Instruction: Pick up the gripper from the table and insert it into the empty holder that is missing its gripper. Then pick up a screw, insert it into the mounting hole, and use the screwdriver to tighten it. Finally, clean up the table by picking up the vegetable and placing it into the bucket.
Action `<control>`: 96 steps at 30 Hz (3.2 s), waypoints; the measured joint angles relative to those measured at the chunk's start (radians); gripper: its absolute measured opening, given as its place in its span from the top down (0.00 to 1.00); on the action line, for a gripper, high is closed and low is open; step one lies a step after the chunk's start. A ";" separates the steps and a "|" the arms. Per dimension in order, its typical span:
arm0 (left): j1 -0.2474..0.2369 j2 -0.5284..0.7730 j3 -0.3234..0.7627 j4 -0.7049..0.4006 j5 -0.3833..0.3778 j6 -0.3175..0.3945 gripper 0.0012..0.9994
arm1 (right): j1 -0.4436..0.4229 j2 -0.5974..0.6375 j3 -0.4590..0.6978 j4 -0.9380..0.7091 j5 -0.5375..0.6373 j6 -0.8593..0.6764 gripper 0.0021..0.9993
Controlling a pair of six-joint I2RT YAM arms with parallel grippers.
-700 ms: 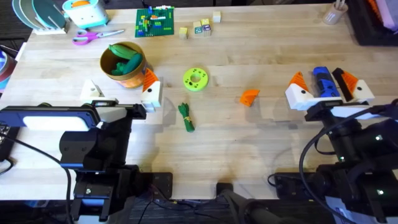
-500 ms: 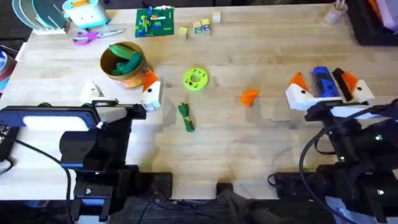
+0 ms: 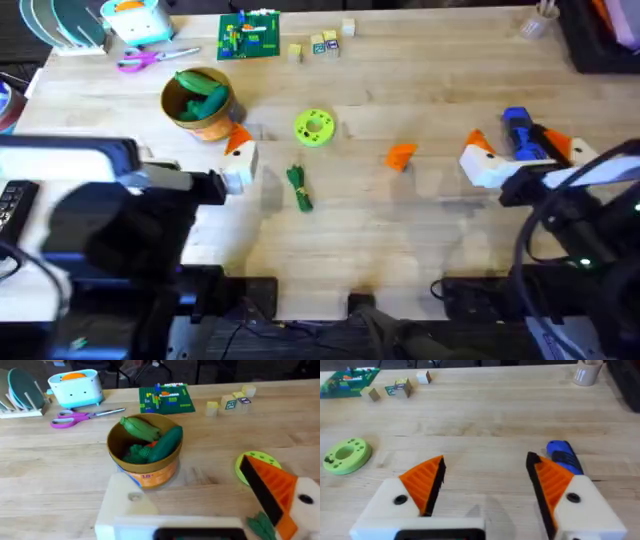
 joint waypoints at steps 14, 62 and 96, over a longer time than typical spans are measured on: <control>0.000 0.536 0.665 -0.549 0.000 0.047 0.01 | 0.000 0.449 0.610 -0.452 -0.019 -0.001 0.01; -0.512 0.755 0.533 -0.064 -0.055 -0.222 0.01 | 0.000 0.472 0.639 -0.677 -0.019 -0.001 0.01; -0.512 0.597 0.461 0.071 -0.101 -0.114 0.01 | 0.000 0.473 0.639 -0.832 -0.020 -0.001 0.01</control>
